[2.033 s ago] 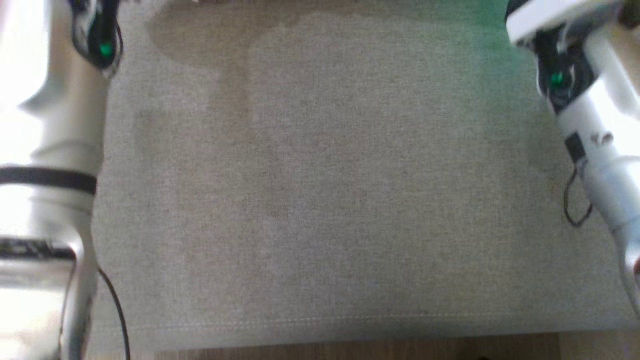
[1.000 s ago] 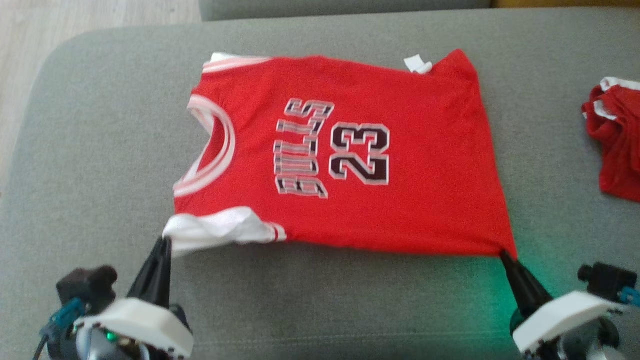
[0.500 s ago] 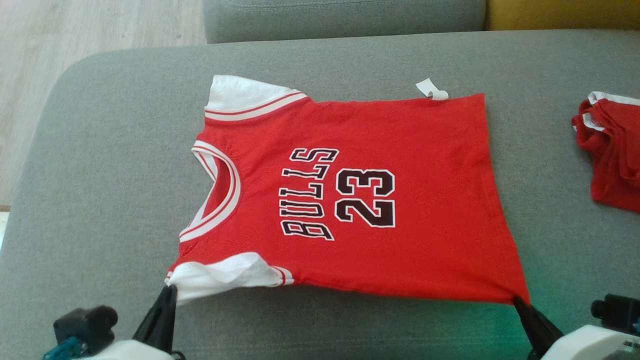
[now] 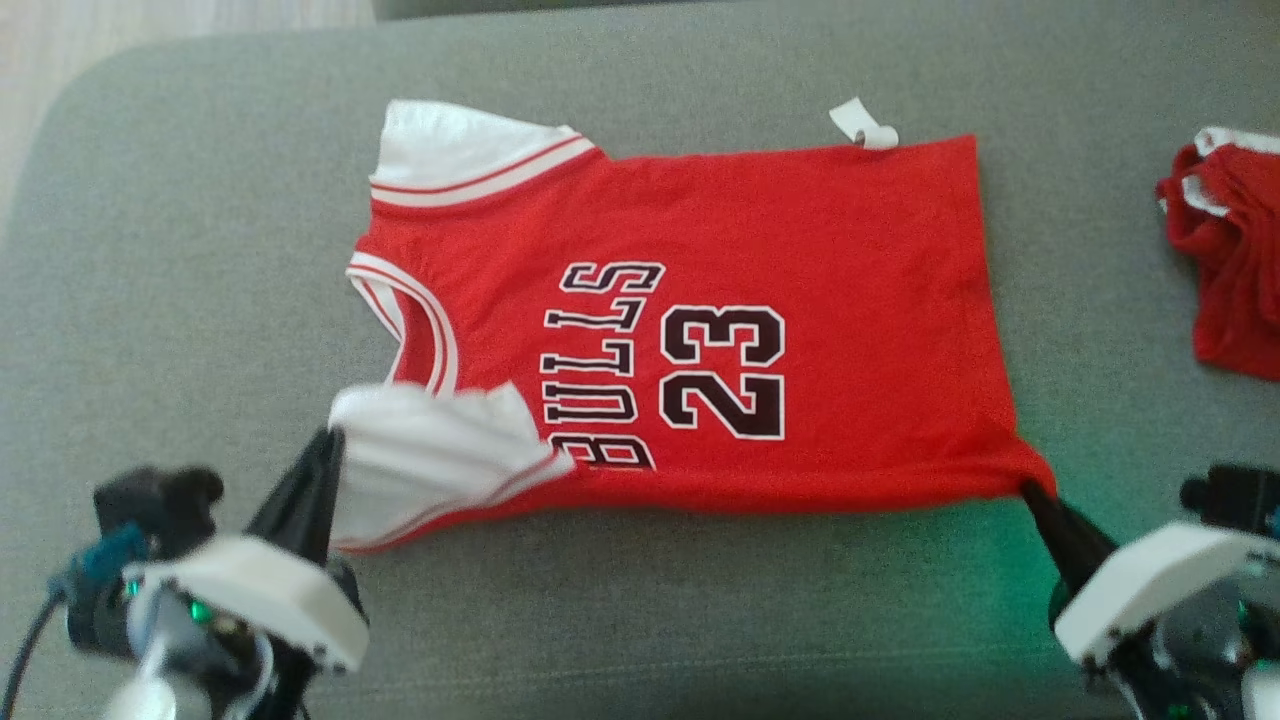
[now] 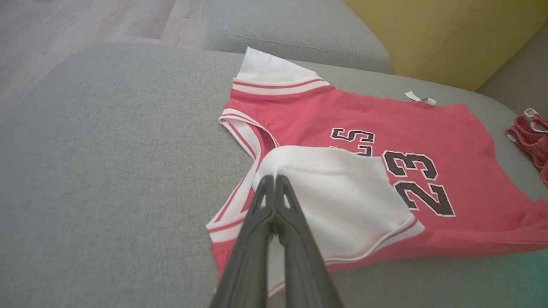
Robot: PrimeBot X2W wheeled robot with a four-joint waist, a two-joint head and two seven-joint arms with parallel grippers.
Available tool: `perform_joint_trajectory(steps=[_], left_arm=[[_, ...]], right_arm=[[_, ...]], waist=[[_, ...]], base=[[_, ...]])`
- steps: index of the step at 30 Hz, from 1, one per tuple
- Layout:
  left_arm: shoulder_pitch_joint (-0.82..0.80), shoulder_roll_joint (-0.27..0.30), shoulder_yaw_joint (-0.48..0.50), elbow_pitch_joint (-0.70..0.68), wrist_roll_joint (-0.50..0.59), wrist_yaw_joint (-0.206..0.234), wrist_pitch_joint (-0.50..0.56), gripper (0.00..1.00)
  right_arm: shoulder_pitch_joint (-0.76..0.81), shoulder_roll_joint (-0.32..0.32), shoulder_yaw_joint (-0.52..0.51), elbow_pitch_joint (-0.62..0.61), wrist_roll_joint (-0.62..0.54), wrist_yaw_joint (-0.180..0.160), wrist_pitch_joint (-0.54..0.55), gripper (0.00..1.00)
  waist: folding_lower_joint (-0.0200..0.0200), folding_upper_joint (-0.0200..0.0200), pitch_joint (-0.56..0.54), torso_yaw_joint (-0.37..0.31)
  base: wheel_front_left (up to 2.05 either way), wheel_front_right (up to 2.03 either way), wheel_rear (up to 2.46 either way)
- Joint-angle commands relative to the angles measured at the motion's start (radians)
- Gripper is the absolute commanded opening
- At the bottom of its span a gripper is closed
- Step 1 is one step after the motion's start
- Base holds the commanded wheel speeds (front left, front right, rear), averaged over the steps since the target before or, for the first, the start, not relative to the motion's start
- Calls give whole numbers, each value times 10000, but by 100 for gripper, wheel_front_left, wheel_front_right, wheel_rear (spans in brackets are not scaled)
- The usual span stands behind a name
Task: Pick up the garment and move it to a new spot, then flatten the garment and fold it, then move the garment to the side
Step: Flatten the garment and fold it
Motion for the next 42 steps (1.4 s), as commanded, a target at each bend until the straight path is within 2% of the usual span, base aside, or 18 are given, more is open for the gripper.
perform_joint_trajectory(steps=[1,8,17,18,19,20,21,27,31,32,37,42], left_arm=[[-628,214,350,-219,-8,-61,-72,0],[-2422,237,127,1046,69,-649,-478,0],[-3816,61,-163,2658,-2,-1181,-875,0],[-3928,42,-188,2823,-9,-1232,-933,0],[-4026,21,-212,2977,-10,-1274,-996,12],[-4114,-1,-231,3113,-5,-1313,-1082,69],[-4216,-62,-273,3373,-21,-1356,-1187,100],[-4106,-227,-223,3573,77,-1207,-1895,100],[-3717,-323,-80,3268,518,-743,-2953,100],[-3717,-323,-80,3268,518,-743,-2953,100],[-3072,-429,24,2926,1075,-191,-4153,100],[-2255,-476,140,2851,1235,70,-4526,100]], right_arm=[[-411,-101,157,-281,94,-7,-27,0],[-1259,-99,246,203,713,-7,0,0],[-2122,-98,273,430,1077,-7,-255,0],[-2233,-98,285,385,1131,-7,-392,12],[-2326,-98,292,348,1131,-7,-560,81],[-2383,-98,331,334,1093,-7,-679,100],[-2508,-98,454,154,947,-7,-1175,100],[-2507,-362,1209,-144,208,-7,-3022,100],[-2348,-752,1646,-328,-797,-7,-4654,100],[-2348,-752,1646,-328,-797,-7,-4654,100],[-1771,-848,1701,-319,-1773,-7,-5768,100],[-1130,-806,1693,-382,-2296,-7,-6207,100]], waist=[[1,0,231,-59],[1,0,661,-62],[1,0,971,-87],[1,0,1008,-84],[1,0,1037,-84],[1,0,1056,-84],[1,0,1093,-86],[1,0,1110,-76],[1,0,1032,-41],[1,0,1032,-41],[1,0,788,34],[1,0,472,-46]], base=[[0,0,0],[0,0,0],[0,0,0],[0,0,0],[0,0,0],[0,0,0],[0,0,0],[0,0,0],[0,0,0],[0,0,0],[0,0,0],[0,0,0]])
